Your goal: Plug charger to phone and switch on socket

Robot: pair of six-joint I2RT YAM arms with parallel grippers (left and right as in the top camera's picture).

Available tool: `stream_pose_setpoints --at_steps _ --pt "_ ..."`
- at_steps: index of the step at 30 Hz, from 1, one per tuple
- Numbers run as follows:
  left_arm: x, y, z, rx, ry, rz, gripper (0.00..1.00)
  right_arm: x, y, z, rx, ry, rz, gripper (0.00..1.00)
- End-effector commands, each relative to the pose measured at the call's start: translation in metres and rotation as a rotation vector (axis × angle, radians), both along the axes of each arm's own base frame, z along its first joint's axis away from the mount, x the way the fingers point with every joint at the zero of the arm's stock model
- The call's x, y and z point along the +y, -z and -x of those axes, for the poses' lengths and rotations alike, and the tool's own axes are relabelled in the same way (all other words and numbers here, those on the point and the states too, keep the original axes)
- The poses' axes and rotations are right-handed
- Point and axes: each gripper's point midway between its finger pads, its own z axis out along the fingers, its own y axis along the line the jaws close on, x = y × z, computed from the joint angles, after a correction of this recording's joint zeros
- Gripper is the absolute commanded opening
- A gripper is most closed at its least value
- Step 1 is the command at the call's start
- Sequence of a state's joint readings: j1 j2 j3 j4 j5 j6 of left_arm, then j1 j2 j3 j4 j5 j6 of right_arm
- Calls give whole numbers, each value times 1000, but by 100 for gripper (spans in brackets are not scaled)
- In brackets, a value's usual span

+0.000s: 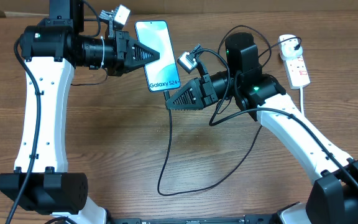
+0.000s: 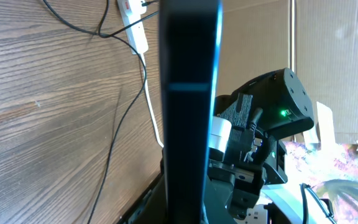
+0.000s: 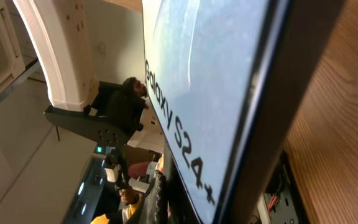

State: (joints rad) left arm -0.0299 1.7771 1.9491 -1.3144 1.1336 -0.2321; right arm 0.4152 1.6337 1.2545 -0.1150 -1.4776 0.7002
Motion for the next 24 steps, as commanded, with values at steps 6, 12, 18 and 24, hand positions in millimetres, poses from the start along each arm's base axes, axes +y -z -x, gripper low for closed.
stream_pose_setpoints --at_steps 6,12,18,24 --pt "-9 -10 9 -12 52 54 4 1 -5 -14 -58 88 14 13" --pt "-9 -10 7 -28 49 51 4 1 -5 -14 -49 88 17 33" --pt "-3 -9 -2 -51 23 30 4 1 -3 -13 -39 88 22 62" --pt "17 16 -18 -7 -99 -131 4 1 -3 -13 -37 88 23 89"
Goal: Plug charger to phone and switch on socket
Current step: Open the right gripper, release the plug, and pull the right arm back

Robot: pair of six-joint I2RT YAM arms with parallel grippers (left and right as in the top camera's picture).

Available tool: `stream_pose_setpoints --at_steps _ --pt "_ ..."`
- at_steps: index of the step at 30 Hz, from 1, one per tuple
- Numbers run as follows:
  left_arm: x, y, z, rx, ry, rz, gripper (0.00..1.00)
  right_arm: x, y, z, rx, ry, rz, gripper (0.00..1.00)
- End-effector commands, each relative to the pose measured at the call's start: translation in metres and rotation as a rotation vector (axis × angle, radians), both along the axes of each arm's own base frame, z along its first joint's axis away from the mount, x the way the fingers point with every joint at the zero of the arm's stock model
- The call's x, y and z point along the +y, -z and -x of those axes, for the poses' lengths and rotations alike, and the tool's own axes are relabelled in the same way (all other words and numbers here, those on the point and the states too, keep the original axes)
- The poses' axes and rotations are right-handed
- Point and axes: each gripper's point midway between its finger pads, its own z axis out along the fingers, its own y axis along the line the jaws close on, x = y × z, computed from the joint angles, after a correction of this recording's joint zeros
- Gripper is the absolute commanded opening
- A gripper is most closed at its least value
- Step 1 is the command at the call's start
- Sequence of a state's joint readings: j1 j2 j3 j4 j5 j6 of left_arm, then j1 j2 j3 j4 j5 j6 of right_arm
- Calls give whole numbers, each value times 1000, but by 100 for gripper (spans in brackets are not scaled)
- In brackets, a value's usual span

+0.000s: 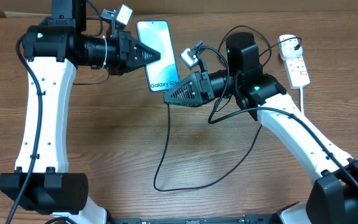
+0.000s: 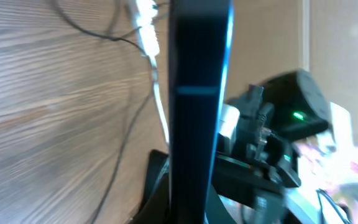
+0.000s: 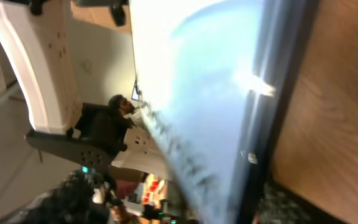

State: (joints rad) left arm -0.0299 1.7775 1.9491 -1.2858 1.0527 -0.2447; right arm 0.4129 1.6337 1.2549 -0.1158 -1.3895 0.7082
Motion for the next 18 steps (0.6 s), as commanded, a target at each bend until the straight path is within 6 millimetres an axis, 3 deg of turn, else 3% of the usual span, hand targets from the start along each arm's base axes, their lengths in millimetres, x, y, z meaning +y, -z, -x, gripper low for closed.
stream_pose_setpoints --at_steps 1,6,18 --pt "12 8 -9 12 -65 -69 4 -2 -10 1 -30 5 -12 92" --pt "13 10 -10 9 -71 -81 4 -2 -9 1 -31 5 -12 100" --pt "15 8 -20 -27 -93 -93 4 -2 -9 1 -24 5 -9 100"
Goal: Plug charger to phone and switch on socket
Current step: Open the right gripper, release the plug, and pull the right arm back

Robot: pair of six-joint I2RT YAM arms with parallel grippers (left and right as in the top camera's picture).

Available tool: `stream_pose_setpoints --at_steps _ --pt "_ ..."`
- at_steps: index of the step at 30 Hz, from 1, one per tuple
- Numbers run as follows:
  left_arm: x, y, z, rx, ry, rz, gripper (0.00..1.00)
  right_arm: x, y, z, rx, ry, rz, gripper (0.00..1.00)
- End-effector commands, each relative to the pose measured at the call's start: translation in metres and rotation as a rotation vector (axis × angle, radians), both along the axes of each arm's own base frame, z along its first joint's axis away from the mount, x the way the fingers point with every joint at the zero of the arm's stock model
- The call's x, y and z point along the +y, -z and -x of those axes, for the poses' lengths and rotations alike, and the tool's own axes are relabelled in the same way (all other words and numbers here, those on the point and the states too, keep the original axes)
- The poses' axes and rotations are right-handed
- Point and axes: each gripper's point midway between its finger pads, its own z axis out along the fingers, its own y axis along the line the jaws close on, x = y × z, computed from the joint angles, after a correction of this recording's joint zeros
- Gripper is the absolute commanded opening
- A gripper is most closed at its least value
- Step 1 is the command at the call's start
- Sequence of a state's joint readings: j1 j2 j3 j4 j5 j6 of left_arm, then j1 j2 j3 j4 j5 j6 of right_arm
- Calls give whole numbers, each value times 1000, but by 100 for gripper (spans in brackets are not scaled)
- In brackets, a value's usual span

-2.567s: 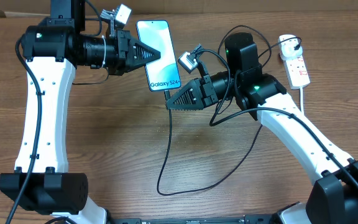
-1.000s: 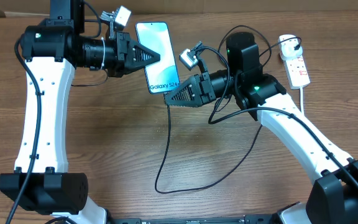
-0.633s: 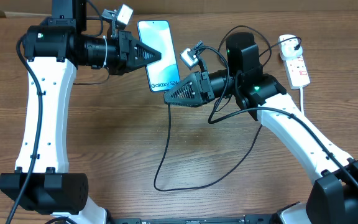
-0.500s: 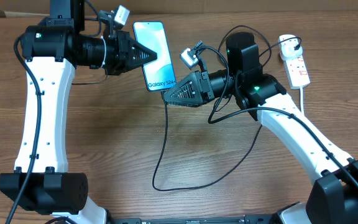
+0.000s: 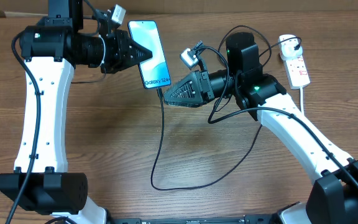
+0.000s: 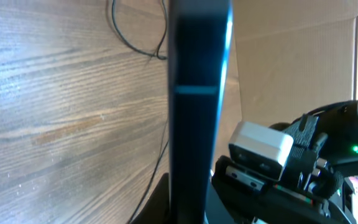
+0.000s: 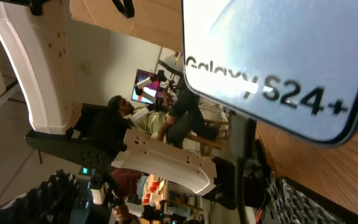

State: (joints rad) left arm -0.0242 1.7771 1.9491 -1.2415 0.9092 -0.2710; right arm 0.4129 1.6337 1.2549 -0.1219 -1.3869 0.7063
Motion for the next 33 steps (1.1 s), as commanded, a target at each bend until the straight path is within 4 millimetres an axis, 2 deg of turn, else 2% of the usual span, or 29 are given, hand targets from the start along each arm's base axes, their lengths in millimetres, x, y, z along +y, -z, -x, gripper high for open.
stream_pose_setpoints --at_steps 1,13,21,28,33 --pt "0 -7 -3 -3 -10 29 4 -2 -10 1 -27 3 -12 100" --pt "3 -3 -6 -5 -28 1 4 -2 -9 -1 -29 14 -7 100" --pt "4 -2 -7 4 -39 -4 4 -1 0 -11 -9 82 37 100" --pt "5 -1 -7 2 -43 -11 4 -2 24 -29 51 220 151 100" --pt "16 6 -16 -16 -90 -82 4 -12 59 -39 150 345 312 100"
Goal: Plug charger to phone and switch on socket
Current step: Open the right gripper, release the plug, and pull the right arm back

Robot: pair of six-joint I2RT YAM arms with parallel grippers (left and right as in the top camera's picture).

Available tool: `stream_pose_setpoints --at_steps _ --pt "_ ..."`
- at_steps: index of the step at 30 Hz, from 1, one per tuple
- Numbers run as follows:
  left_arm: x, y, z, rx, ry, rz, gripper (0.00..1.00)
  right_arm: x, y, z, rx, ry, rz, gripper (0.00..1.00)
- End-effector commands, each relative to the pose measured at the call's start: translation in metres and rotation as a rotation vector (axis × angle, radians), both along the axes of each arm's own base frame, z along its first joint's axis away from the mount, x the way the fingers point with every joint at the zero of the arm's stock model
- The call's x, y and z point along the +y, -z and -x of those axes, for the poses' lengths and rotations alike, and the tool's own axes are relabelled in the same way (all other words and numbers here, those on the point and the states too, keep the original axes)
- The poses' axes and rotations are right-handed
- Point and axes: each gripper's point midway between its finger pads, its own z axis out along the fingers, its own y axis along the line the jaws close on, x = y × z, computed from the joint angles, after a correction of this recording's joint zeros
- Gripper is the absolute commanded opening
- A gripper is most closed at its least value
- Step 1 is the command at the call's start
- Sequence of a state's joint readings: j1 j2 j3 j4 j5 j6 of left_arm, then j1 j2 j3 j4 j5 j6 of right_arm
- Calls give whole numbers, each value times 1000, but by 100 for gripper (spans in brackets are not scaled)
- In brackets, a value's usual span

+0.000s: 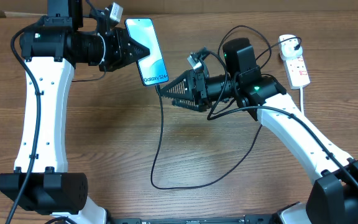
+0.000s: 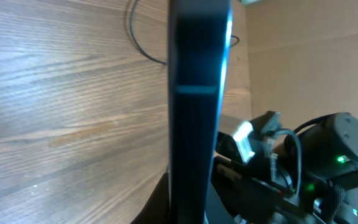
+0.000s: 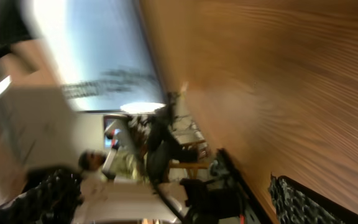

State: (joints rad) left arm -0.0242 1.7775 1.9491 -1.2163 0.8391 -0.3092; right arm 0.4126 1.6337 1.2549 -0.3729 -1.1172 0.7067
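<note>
My left gripper (image 1: 137, 53) is shut on the Galaxy S24+ phone (image 1: 146, 50) and holds it off the table, screen up; the left wrist view shows its dark edge (image 2: 197, 93). The black charger cable (image 1: 156, 143) hangs from the phone's lower end and loops over the table. My right gripper (image 1: 166, 95) stands open just below that end, fingers spread on either side of the plug. The right wrist view is blurred, with the phone (image 3: 98, 56) at upper left. The white socket strip (image 1: 298, 67) lies at the far right; its switch is too small to read.
A white plug (image 1: 289, 43) sits in the strip's far end. More black cables (image 1: 253, 37) trail round the right arm. Brown cardboard walls stand along the back edge. Bare wood lies in front between the arm bases.
My right gripper was a shut wedge at the phone's lower end; now its fingers are spread apart. The phone sits slightly further left. The cable still hangs from the phone.
My left gripper held the phone up throughout. My right gripper, shut on the plug, stood just under the phone's lower end, then against it. Then phone and gripper were further left, the plug at the port. Now the right fingers are apart and the cable hangs there.
</note>
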Motion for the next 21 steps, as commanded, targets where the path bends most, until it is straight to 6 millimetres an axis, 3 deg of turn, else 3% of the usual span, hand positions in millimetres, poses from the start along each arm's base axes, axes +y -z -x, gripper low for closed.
stream_pose_setpoints --at_steps 1,9,14,21 --pt "11 2 -9 -22 -45 -50 4 -10 16 -14 -10 113 118 100" --pt "20 4 -11 -19 -68 -58 4 -21 38 9 33 54 205 100" --pt "39 8 -17 -13 -123 -94 4 -27 49 4 36 96 269 100" --pt "49 9 -19 -11 -148 -97 4 -40 68 -3 37 169 386 100"
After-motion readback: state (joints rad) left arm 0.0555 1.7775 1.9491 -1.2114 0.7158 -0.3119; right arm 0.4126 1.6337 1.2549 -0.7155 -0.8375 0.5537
